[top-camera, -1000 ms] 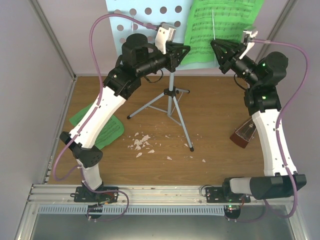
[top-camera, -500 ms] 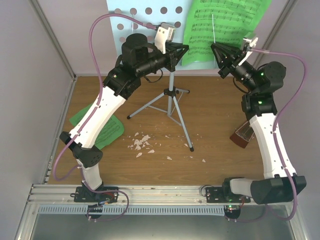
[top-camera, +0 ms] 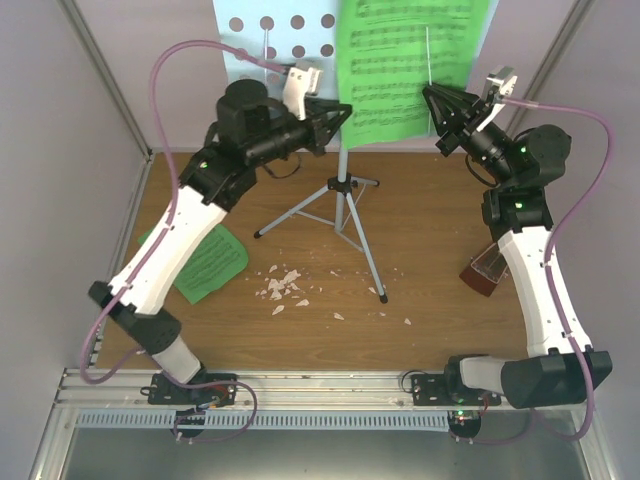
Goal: Pack up the instrument practice props
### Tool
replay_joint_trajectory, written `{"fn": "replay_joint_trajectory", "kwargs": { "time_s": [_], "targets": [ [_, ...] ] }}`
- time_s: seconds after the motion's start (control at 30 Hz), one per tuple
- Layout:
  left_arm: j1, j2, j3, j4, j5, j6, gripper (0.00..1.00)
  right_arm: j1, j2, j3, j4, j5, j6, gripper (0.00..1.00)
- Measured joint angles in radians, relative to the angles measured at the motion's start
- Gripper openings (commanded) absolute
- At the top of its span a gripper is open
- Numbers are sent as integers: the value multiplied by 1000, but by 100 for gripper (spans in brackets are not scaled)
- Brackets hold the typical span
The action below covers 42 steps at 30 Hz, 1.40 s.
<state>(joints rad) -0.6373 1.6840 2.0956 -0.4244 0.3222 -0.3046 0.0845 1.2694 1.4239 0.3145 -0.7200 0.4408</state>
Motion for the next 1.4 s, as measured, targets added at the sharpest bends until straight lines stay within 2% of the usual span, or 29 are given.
{"fn": "replay_joint_trajectory", "kwargs": {
  "time_s": [0.27, 0.4, 0.43, 0.5, 0.6, 0.73, 0.87, 0.93, 1.2, 1.4],
  "targets": [
    [62, -345, -385, -16, 47, -34, 0, 1, 0, -1, 0, 9, 1, 1],
    [107, -518, -574, -53, 74, -57, 0, 1, 0, -2, -2, 16, 0, 4],
    [118, -558, -617, -68, 81, -63, 0, 1, 0, -2, -3, 18, 0, 8],
    [131, -628, -689, -100, 91, -71, 0, 1, 0, -2, -7, 24, -1, 26],
    [134, -710, -773, -150, 115, -75, 0, 1, 0, -5, -27, 40, 0, 36],
    [134, -784, -872, -188, 130, -90, 0, 1, 0, -7, -55, 52, 0, 42],
    [134, -847, -1022, -192, 144, -138, 0, 1, 0, -7, -81, 63, -11, 66],
    [134, -864, -1102, -188, 155, -169, 0, 1, -2, -7, -96, 67, -14, 73],
    [155, -863, -1315, -163, 155, -257, 0, 1, -74, -54, -143, 105, -54, 88],
    [284, -840, -1421, -133, 127, -272, 0, 1, -161, -114, -180, 150, -100, 95]
  ]
}}
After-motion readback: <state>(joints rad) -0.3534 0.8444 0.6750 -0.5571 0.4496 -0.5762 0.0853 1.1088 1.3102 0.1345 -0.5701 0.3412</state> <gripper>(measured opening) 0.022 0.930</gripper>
